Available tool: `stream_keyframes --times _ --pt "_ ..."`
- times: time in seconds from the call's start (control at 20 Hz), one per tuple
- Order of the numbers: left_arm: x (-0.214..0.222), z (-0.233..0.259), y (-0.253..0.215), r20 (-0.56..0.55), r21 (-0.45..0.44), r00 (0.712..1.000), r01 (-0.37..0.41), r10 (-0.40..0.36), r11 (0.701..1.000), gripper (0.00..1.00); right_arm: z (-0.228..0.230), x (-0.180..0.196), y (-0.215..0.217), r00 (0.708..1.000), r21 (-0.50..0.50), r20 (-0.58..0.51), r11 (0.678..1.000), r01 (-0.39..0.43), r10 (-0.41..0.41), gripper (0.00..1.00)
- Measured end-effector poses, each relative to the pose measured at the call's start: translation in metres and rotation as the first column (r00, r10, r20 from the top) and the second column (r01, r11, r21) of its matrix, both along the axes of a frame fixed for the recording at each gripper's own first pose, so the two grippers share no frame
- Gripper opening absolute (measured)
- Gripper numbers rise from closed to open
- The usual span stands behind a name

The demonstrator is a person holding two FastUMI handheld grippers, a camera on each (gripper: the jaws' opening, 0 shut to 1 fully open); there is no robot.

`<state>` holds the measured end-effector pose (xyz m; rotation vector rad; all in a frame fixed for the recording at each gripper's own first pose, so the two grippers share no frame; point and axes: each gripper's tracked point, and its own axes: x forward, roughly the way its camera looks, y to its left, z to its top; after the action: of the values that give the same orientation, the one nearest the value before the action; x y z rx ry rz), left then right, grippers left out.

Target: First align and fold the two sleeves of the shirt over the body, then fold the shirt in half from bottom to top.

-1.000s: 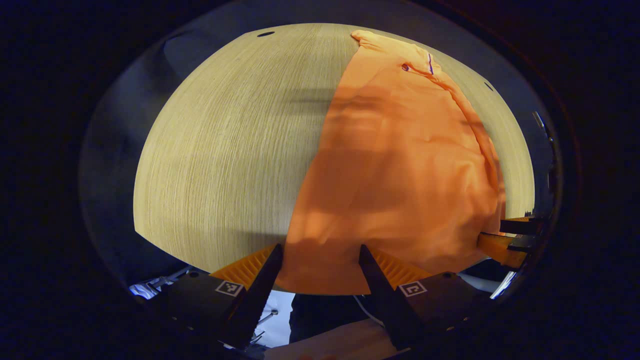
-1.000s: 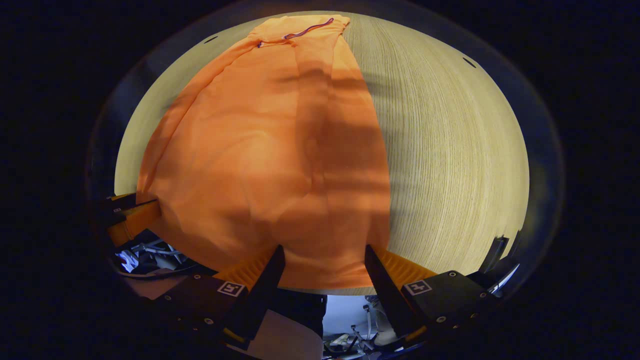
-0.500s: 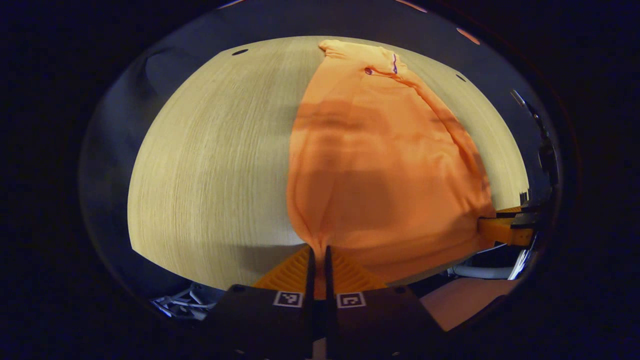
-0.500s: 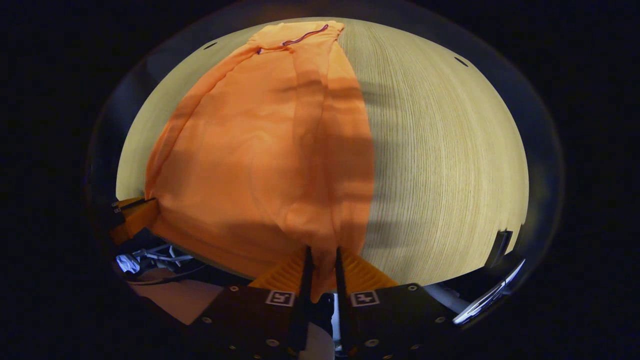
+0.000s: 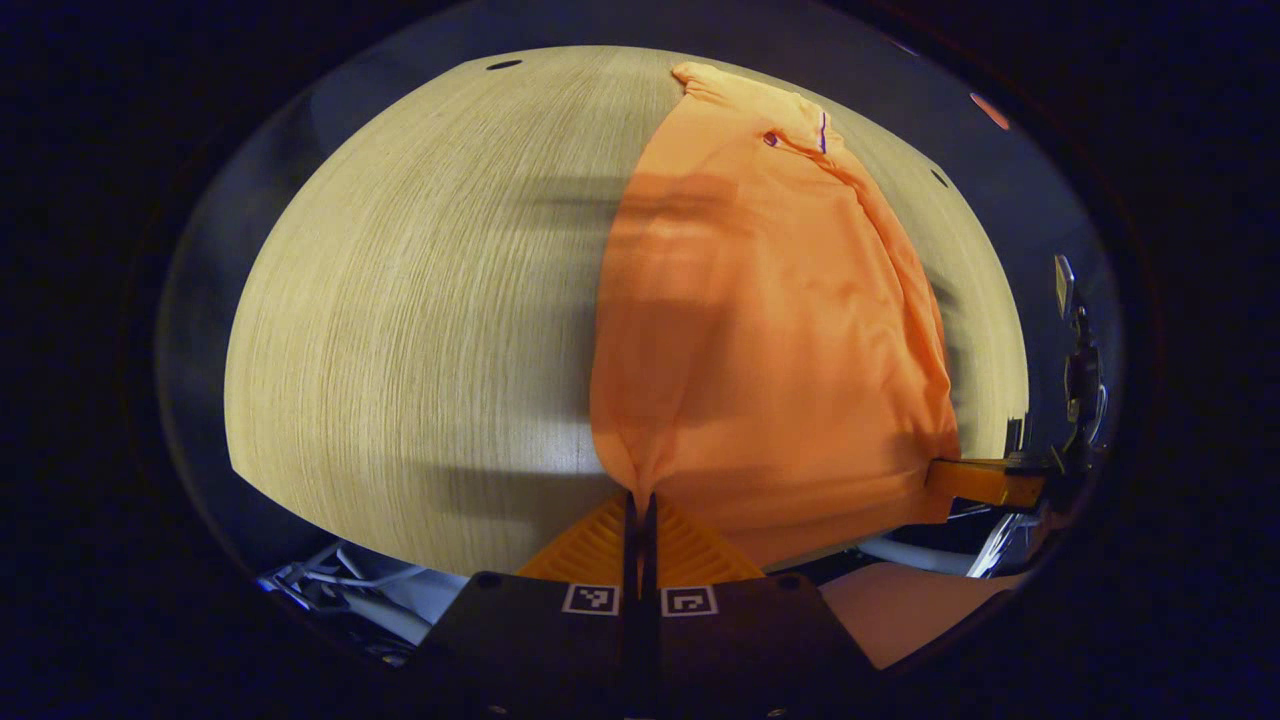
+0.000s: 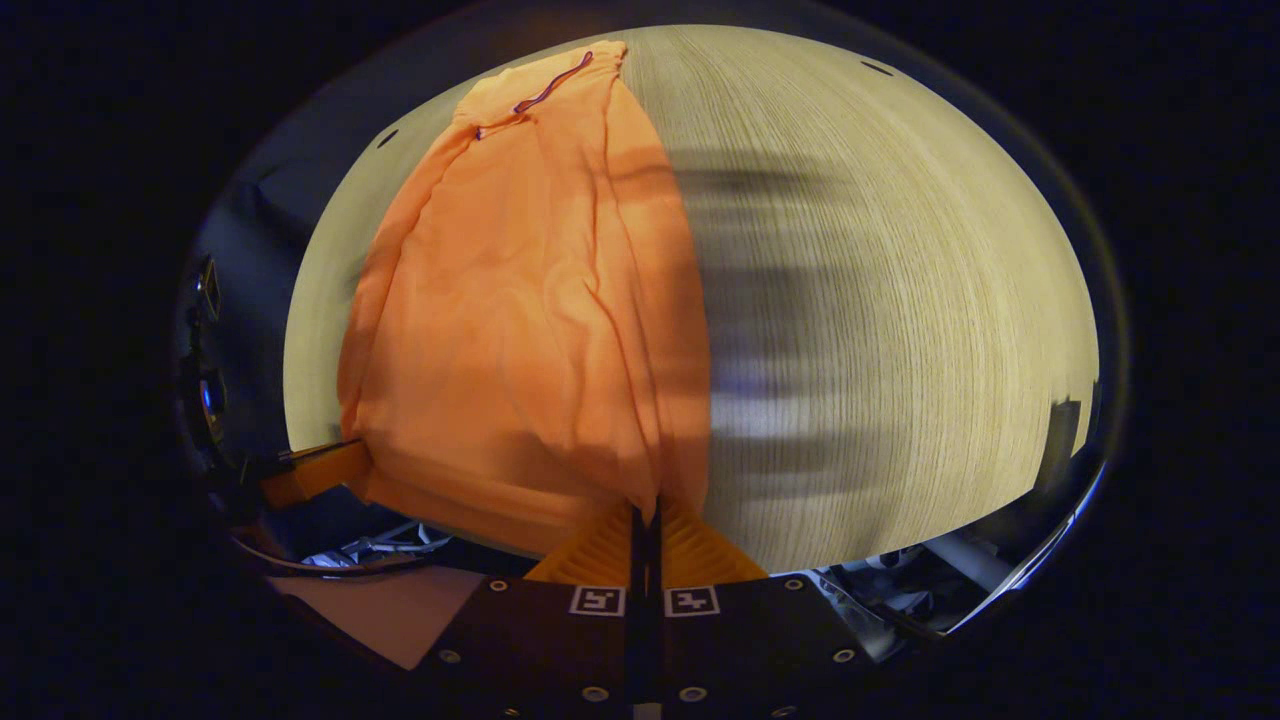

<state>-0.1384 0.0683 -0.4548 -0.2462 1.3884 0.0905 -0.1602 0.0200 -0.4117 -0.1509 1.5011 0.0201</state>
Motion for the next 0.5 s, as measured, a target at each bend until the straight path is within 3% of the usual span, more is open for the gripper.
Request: stream_keyframes --times 0.2,0.5 --pt "0.017 0.021 -0.004 0.026 -0.012 1.0 0.01 -0.01 1.0 0.01 0.015 0.019 0.011 0.999 0.035 0.035 0.999 -0.004 0.003 0.0" --pt "0.066 0.07 0.004 0.135 0.048 0.99 0.042 -0.048 0.998 0.01 0.054 0.057 0.021 0.993 0.081 0.114 0.997 0.004 -0.013 0.0"
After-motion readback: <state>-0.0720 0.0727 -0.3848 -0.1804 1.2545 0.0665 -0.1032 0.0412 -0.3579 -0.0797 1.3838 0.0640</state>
